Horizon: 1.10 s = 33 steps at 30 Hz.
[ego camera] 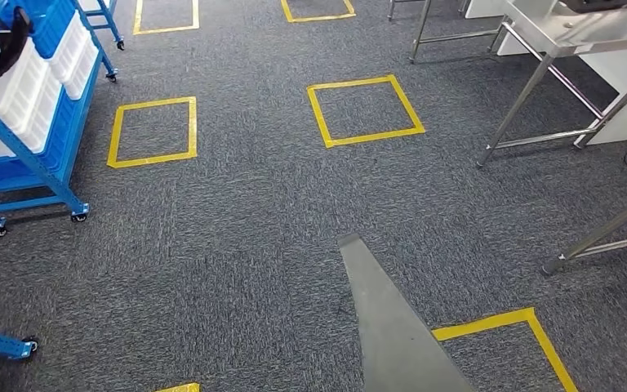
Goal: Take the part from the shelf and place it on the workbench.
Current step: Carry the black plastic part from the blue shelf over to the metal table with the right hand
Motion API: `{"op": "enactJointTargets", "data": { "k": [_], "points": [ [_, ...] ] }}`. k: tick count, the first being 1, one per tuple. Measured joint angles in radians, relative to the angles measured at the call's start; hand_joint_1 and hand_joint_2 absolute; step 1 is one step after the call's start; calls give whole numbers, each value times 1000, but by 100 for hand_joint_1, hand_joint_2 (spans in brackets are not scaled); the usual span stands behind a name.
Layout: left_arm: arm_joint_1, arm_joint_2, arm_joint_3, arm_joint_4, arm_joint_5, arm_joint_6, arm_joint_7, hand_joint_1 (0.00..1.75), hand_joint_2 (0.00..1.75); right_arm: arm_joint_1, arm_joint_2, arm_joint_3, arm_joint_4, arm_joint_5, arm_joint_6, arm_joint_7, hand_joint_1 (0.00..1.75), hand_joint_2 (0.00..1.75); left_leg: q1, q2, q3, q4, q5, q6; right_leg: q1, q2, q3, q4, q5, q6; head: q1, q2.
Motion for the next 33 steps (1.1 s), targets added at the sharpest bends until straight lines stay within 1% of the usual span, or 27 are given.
{"op": "enactJointTargets", "data": {
  "k": [1,3,4,6,7,8,9,10,11,12,13,14,16,17,18,19,20,21,23,24,25,26,27,28,30,32,33],
  "points": [
    [-1,0,1,0,0,0,0,0,175,0,0,-1,0,1,1,0,175,175,-2,9,5,1,-3,-5,4,-8,13,-24,2,-4,0,0],
    [-5,0,3,0,0,0,0,0,175,1,1,-2,1,2,2,1,175,175,-2,29,11,-1,-6,-15,8,12,11,-31,4,-12,0,0],
    [-8,0,4,0,0,0,0,0,175,2,1,-3,1,3,2,2,175,175,0,24,13,3,-11,-21,6,23,11,-35,7,-17,0,0],
    [-9,1,6,0,0,-1,0,0,175,1,1,-4,1,4,4,2,175,175,5,-24,-7,55,-50,-32,0,47,13,-44,13,-28,0,0],
    [-7,1,8,0,0,-1,0,0,175,-1,1,-5,1,5,4,2,175,175,8,-59,-31,111,-82,-36,-1,58,13,-45,15,-32,0,0],
    [-5,1,9,0,0,-1,0,0,175,-2,1,-5,1,5,5,2,175,175,9,-82,-62,179,-115,-38,-1,71,12,-45,15,-35,0,0],
    [-3,1,10,0,0,-2,0,0,175,-3,0,-5,2,5,6,3,175,175,10,-93,-91,240,-136,-40,0,85,11,-44,16,-36,0,0],
    [-1,1,11,0,1,-2,0,0,175,-3,0,-5,2,6,6,4,175,175,10,-98,-109,275,-140,-42,1,99,11,-42,15,-37,0,0],
    [1,1,11,0,1,-2,0,0,175,-3,0,-5,3,7,6,5,175,175,10,-101,-112,274,-122,-42,1,115,11,-40,15,-36,0,0],
    [1,1,12,0,1,-2,0,0,175,-3,0,-5,4,8,6,6,175,175,11,-106,-98,235,-87,-42,0,131,11,-36,14,-35,0,0],
    [1,2,12,0,1,-2,0,0,175,-3,0,-5,5,8,6,6,175,175,13,-121,-73,170,-46,-41,-1,145,10,-32,12,-33,0,0],
    [0,2,12,0,2,-2,0,0,175,-4,0,-5,6,9,6,7,175,175,15,-149,-49,109,-17,-39,-1,158,8,-27,10,-29,0,0],
    [0,2,13,0,2,-3,0,0,175,-4,0,-5,6,10,6,7,175,175,17,-195,-21,34,1,-33,-2,183,-4,-18,11,-18,0,0],
    [0,2,13,0,2,-3,1,0,175,-4,1,-5,7,11,6,8,175,175,15,-201,-19,28,-3,-29,-3,196,-11,-17,14,-12,0,0],
    [0,2,13,0,3,-4,1,0,175,-3,2,-5,7,12,6,8,175,175,15,-190,-17,22,-2,-23,-5,210,-17,-19,19,-4,0,0],
    [-1,2,13,0,3,-5,2,0,175,-1,3,-5,7,14,6,8,175,175,16,-175,-16,18,2,-15,-7,209,-21,-17,19,2,0,0],
    [-2,2,13,0,3,-7,1,0,175,0,4,-6,8,15,7,9,175,175,16,-160,-14,12,6,-8,-6,190,-28,-7,12,5,0,0],
    [-1,1,13,0,4,-8,1,0,175,-1,5,-6,8,17,7,9,175,175,18,-144,-13,6,10,0,-4,160,-42,21,-6,7,0,0],
    [2,2,14,0,5,-10,2,0,175,-6,6,-7,10,19,7,11,175,175,15,-112,-12,1,12,9,-3,94,-94,129,-67,9,0,0],
    [3,2,15,0,5,-11,3,0,175,-8,8,-7,12,20,7,12,175,175,13,-95,-13,1,10,11,-5,79,-123,188,-92,11,0,0],
    [4,2,16,0,6,-12,3,0,175,-8,9,-7,13,20,7,12,175,175,11,-78,-13,2,9,12,-7,70,-142,229,-103,13,0,0],
    [4,3,18,0,6,-13,4,0,175,-7,11,-7,15,21,8,13,175,175,10,-62,-13,2,7,11,-8,65,-143,235,-96,14,0,0],
    [3,3,18,0,6,-13,5,0,175,-6,11,-7,16,21,8,13,175,175,9,-47,-12,2,4,10,-9,58,-124,205,-72,14,0,0],
    [2,3,19,0,7,-14,5,0,175,-6,11,-7,17,21,8,14,175,175,9,-34,-9,2,1,8,-9,46,-89,145,-40,13,0,0],
    [0,2,20,0,7,-15,6,0,175,-7,11,-7,17,22,9,14,175,175,5,-12,1,4,-6,-1,-4,5,-19,22,-1,7,0,0],
    [-3,2,21,0,8,-16,8,0,175,-7,11,-7,17,22,10,15,175,175,3,7,11,4,-12,-12,5,-9,4,-24,3,-2,0,0],
    [-5,2,21,0,8,-16,9,0,175,-6,11,-7,17,22,12,16,175,175,3,16,14,3,-13,-18,7,3,3,-24,6,-6,0,0]
  ]
}}
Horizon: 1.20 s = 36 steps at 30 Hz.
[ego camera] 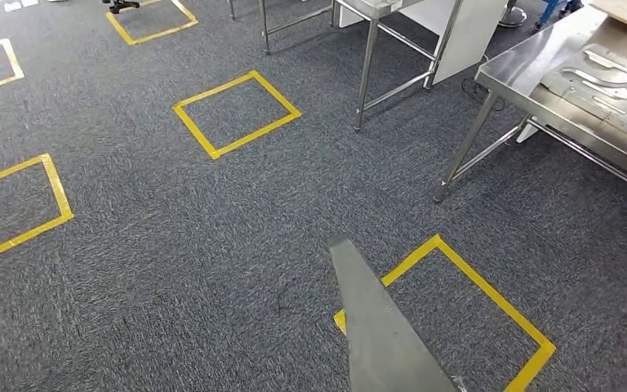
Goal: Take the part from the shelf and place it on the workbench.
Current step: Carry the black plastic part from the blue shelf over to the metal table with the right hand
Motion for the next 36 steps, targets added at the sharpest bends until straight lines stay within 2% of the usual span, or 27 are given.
{"op": "enactJointTargets", "data": {
  "k": [1,2,3,5,6,7,8,9,10,12,14,16,17,18,20,21,22,23,24,25,27,29,31,32,33,34,36],
  "points": [
    [-3,0,1,0,0,0,1,0,175,1,0,0,0,0,1,0,175,175,2,5,3,0,-3,-6,-2,12,0,-3,3,-5,0,0],
    [-4,0,2,0,1,0,1,0,175,2,0,0,0,0,3,1,175,175,4,-7,3,7,-10,-12,-4,23,1,-9,6,-10,0,0],
    [-5,1,4,0,2,0,2,0,175,2,0,0,0,0,4,1,175,175,5,-31,-6,30,-27,-18,-7,34,3,-14,10,-16,0,0],
    [-3,2,10,0,2,-1,4,0,175,0,0,0,-1,0,6,1,175,175,9,-91,-54,136,-85,-28,-10,57,4,-19,14,-23,0,0],
    [-1,2,12,0,3,-1,5,0,175,-1,0,0,0,0,7,2,175,175,10,-107,-87,204,-112,-31,-9,70,3,-18,15,-26,0,0],
    [2,2,14,0,3,-2,6,0,175,-2,-1,0,0,0,7,2,175,175,10,-113,-115,257,-125,-33,-8,84,3,-17,15,-26,0,0],
    [4,2,15,0,3,-2,6,0,175,-1,-1,0,0,0,7,3,175,175,10,-115,-130,279,-119,-33,-8,99,3,-16,14,-26,0,0],
    [5,2,16,0,3,-2,6,0,175,-1,-1,0,0,0,7,3,175,175,10,-117,-128,263,-93,-33,-8,114,4,-14,14,-25,0,0],
    [4,2,16,0,4,-2,6,0,175,-1,-1,0,0,1,7,4,175,175,10,-123,-111,211,-53,-31,-8,129,4,-11,13,-24,0,0],
    [4,4,17,0,5,-2,6,0,175,-2,-1,0,0,2,6,5,175,175,13,-166,-62,85,6,-22,-9,156,1,-2,10,-18,0,0],
    [3,5,18,0,8,-2,6,0,175,-2,-1,0,0,3,6,8,175,175,12,-198,-40,26,16,-12,-10,179,-9,2,11,-7,0,0],
    [1,4,19,0,11,-2,6,0,175,1,1,0,0,4,4,10,175,175,11,-182,-37,16,18,1,-12,200,-16,-1,18,7,0,0],
    [0,4,20,0,12,-3,6,0,175,3,2,0,0,5,3,10,175,175,12,-169,-34,9,23,9,-11,190,-19,2,16,12,0,0],
    [-1,3,21,0,13,-3,6,0,175,3,3,0,0,6,2,10,175,175,15,-155,-31,1,28,18,-10,166,-27,16,6,16,0,0],
    [0,2,22,0,14,-3,7,0,175,1,4,0,0,7,2,11,175,175,15,-126,-30,-8,35,29,-8,95,-69,104,-51,22,0,0],
    [2,3,23,0,14,-3,7,0,175,-1,6,0,1,7,1,11,175,175,14,-111,-32,-9,35,32,-10,74,-101,168,-85,25,0,0],
    [4,3,23,0,15,-3,7,0,175,-1,8,-1,1,7,1,12,175,175,12,-95,-34,-9,34,32,-13,65,-128,225,-109,29,0,0],
    [4,3,24,0,15,-3,8,0,175,-1,10,-1,2,8,1,12,175,175,11,-80,-34,-8,32,32,-15,62,-140,254,-114,32,0,0],
    [4,3,24,0,15,-4,8,0,175,0,12,-1,2,8,1,12,175,175,11,-65,-34,-8,30,30,-17,58,-135,250,-102,34,0,0],
    [4,3,24,0,15,-5,8,0,175,0,13,-1,2,8,1,12,175,175,11,-52,-32,-8,28,28,-18,51,-109,207,-76,34,0,0],
    [2,3,24,0,15,-6,8,0,175,-1,13,-1,3,9,1,12,175,175,8,-28,-24,-7,20,20,-15,9,-26,70,-21,28,0,0],
    [1,3,25,0,15,-6,8,0,175,-1,14,-1,3,10,1,13,175,175,4,-8,-13,-6,13,9,-8,-19,19,-11,-1,17,0,0],
    [-3,3,26,0,17,-7,8,0,175,0,14,-1,2,11,1,13,175,175,4,13,-2,-7,9,-3,-4,0,18,-18,0,7,0,0],
    [-6,3,28,0,18,-7,8,0,175,2,15,-1,2,11,0,13,175,175,6,13,1,-5,4,-9,-6,11,18,-21,3,2,0,0],
    [-8,4,30,0,18,-7,8,0,175,2,15,-1,2,12,0,13,175,175,8,-5,-1,6,-6,-16,-9,24,20,-26,6,-3,0,0],
    [-10,4,32,0,19,-7,8,0,175,2,14,-2,2,12,-1,13,175,175,10,-35,-12,33,-26,-21,-13,36,22,-31,9,-8,0,0],
    [-8,5,36,0,19,-7,8,0,175,1,13,-2,2,13,-2,14,175,175,13,-98,-63,140,-84,-28,-15,60,23,-33,12,-14,0,0]
  ]
}}
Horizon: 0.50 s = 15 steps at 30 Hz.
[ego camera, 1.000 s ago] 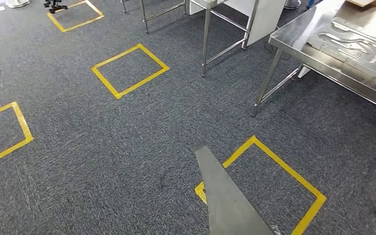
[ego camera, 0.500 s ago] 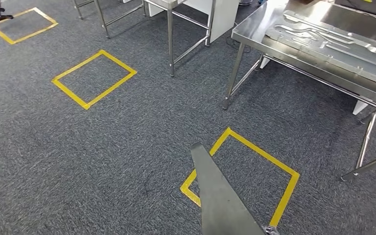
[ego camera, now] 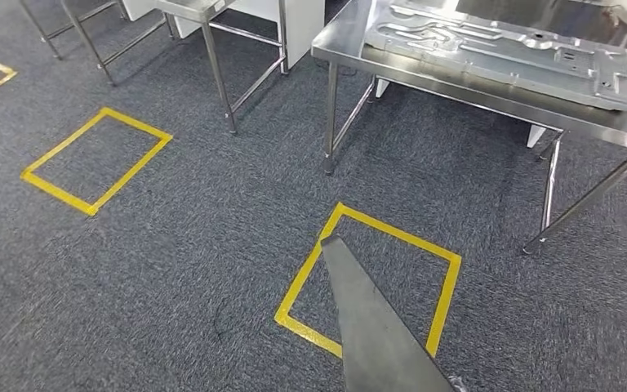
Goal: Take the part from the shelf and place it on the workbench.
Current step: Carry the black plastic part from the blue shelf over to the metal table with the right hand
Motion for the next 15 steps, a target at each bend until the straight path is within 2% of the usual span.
{"op": "enactJointTargets", "data": {
  "k": [1,2,3,4,5,6,7,8,9,10,11,12,13,15],
  "points": [
    [2,0,2,0,0,0,0,0,175,-1,-1,0,0,0,0,0,175,175,1,-13,-32,62,-24,-2,0,13,-1,1,0,-2,0,0],
    [5,1,3,0,1,0,1,0,175,-1,-1,0,0,1,1,1,175,175,1,-17,-56,106,-32,-3,1,29,0,2,-1,-3,0,0],
    [8,1,5,0,1,0,1,0,175,-1,-1,0,1,1,1,2,175,175,1,-19,-68,119,-20,-3,0,45,0,5,-2,-3,0,0],
    [9,1,5,0,2,0,2,0,175,-1,-1,0,1,2,1,3,175,175,2,-22,-63,96,11,-3,-1,61,2,7,-4,-1,0,0],
    [9,2,6,0,2,0,2,0,175,0,-1,0,2,2,1,4,175,175,3,-34,-45,42,53,-2,-2,77,2,11,-6,2,0,0],
    [9,2,6,0,3,-1,2,0,175,-1,-1,0,2,2,1,4,175,175,5,-57,-24,-16,85,0,-3,91,1,16,-9,6,0,0],
    [9,2,7,0,3,-1,2,0,175,-2,-1,0,2,3,0,5,175,175,7,-79,-5,-67,104,4,-3,104,-3,22,-12,11,0,0],
    [9,2,8,0,4,-1,2,0,175,-2,-1,0,2,3,-1,6,175,175,7,-95,6,-98,111,8,-3,116,-9,26,-12,18,0,0],
    [8,2,9,0,4,-2,2,0,175,-2,0,0,2,4,-1,7,175,175,6,-100,10,-109,106,15,-3,128,-15,28,-11,24,0,0],
    [7,2,10,0,6,-2,2,0,175,-1,1,0,2,4,-2,9,175,175,5,-91,11,-114,106,21,-5,140,-21,27,-9,31,0,0],
    [6,2,11,0,7,-4,2,0,175,1,2,0,3,4,-2,10,175,175,5,-80,12,-117,109,29,-6,140,-23,27,-7,37,0,0],
    [5,1,11,0,9,-6,2,0,175,2,3,0,3,5,-3,11,175,175,6,-69,13,-121,111,36,-6,121,-28,37,-14,40,0,0],
    [4,1,12,0,10,-7,2,0,175,1,4,-1,4,5,-4,13,175,175,8,-58,14,-126,114,44,-4,92,-41,64,-32,43,0,0],
    [6,1,14,0,13,-9,1,0,175,-4,6,-1,7,8,-8,15,175,175,6,-36,14,-130,115,53,-1,25,-92,173,-93,44,0,0]
  ]
}}
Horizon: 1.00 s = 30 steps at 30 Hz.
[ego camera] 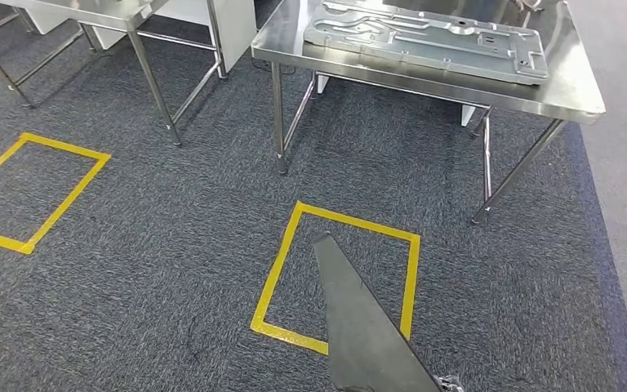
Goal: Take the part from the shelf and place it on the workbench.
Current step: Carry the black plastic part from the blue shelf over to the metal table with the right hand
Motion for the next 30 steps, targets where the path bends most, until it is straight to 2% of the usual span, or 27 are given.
{"op": "enactJointTargets", "data": {
  "k": [1,2,3,4,6,7,8,9,12,13,14,16,17,18,19,21,22,23,24,28,29,30],
  "points": [
    [1,0,2,0,1,-1,0,0,175,-2,1,0,2,4,-3,1,175,175,-2,10,-1,0,-1,2,0,-15,-31,65,-29,1,0,0],
    [3,1,4,0,2,-1,-1,0,175,-3,2,0,4,9,-7,3,175,175,-4,18,-1,0,-1,3,-1,-21,-53,111,-43,1,0,0],
    [3,1,6,0,2,-2,-1,0,175,-2,4,0,6,13,-10,4,175,175,-6,25,-1,1,-1,3,-1,-24,-60,127,-41,0,0,0],
    [2,1,8,0,2,-3,-2,0,175,-2,4,0,8,17,-14,4,175,175,-8,30,0,1,-2,3,-1,-26,-46,103,-19,-2,0,0],
    [0,1,12,0,2,-5,-4,0,175,-2,4,0,10,23,-18,4,175,175,-11,36,4,0,-4,2,4,-28,26,-28,43,-15,0,0],
    [-1,0,13,0,2,-7,-5,0,175,-3,4,0,11,25,-19,5,175,175,-14,38,6,1,-6,-1,7,-30,60,-91,64,-22,0,0],
    [-3,-1,14,0,2,-8,-7,0,175,-3,4,0,11,27,-21,5,175,175,-15,38,7,1,-8,-5,11,-32,81,-132,73,-27,0,0],
    [-3,-2,14,0,2,-8,-8,0,175,-3,4,0,12,30,-22,5,175,175,-15,39,8,1,-9,-10,15,-33,89,-150,73,-31,0,0],
    [-5,-2,15,0,1,-8,-11,0,175,-2,4,0,15,35,-29,6,175,175,-14,39,11,2,-14,-27,15,-31,94,-162,78,-38,0,0],
    [-6,-1,15,0,1,-8,-12,0,175,-2,4,0,15,35,-31,6,175,175,-14,36,5,20,-26,-32,12,-30,98,-168,80,-42,0,0],
    [-6,-1,15,0,1,-8,-13,0,175,-3,4,0,15,36,-33,7,175,175,-14,30,-12,60,-49,-37,8,-30,103,-174,82,-46,0,0],
    [-5,0,15,0,1,-9,-13,0,175,-4,4,0,18,37,-36,8,175,175,-10,20,-76,189,-109,-45,7,-29,108,-176,80,-52,0,0],
    [-3,0,15,0,0,-9,-13,0,175,-4,3,0,19,38,-37,8,175,175,-9,19,-109,248,-127,-48,8,-27,110,-174,77,-54,0,0],
    [-2,0,15,0,0,-9,-13,0,175,-4,3,1,21,39,-38,9,175,175,-9,18,-128,278,-126,-49,9,-25,112,-173,74,-54,0,0],
    [-1,0,15,0,0,-9,-13,0,175,-4,3,2,23,41,-38,9,175,175,-9,18,-131,271,-104,-49,9,-22,116,-171,69,-53,0,0],
    [1,1,16,0,1,-9,-13,0,175,-4,3,3,25,43,-39,10,175,175,-8,18,-87,160,-26,-46,8,-17,128,-166,57,-48,0,0],
    [0,2,16,0,1,-9,-13,0,175,-4,3,4,25,43,-39,11,175,175,-10,18,-60,98,1,-42,10,-16,133,-162,50,-44,0,0],
    [-1,2,16,0,1,-9,-13,0,175,-5,3,4,26,44,-41,11,175,175,-11,18,-39,54,13,-35,11,-16,135,-159,45,-39,0,0],
    [-2,2,16,0,1,-9,-13,0,175,-5,3,4,26,45,-42,12,175,175,-12,18,-29,32,12,-29,13,-15,134,-158,42,-34,0,0],
    [-3,1,16,0,1,-9,-12,0,175,-6,5,5,26,46,-46,13,175,175,-11,19,-18,10,5,-4,11,-17,129,-143,28,-16,0,0],
    [-3,0,16,0,1,-9,-12,0,175,-6,5,5,26,47,-47,13,175,175,-9,20,-13,4,5,2,10,-19,114,-110,11,-12,0,0],
    [-3,0,16,0,1,-9,-12,0,175,-6,6,6,26,47,-48,13,175,175,-8,20,-8,1,4,7,8,-22,85,-56,-13,-9,0,0]
  ]
}}
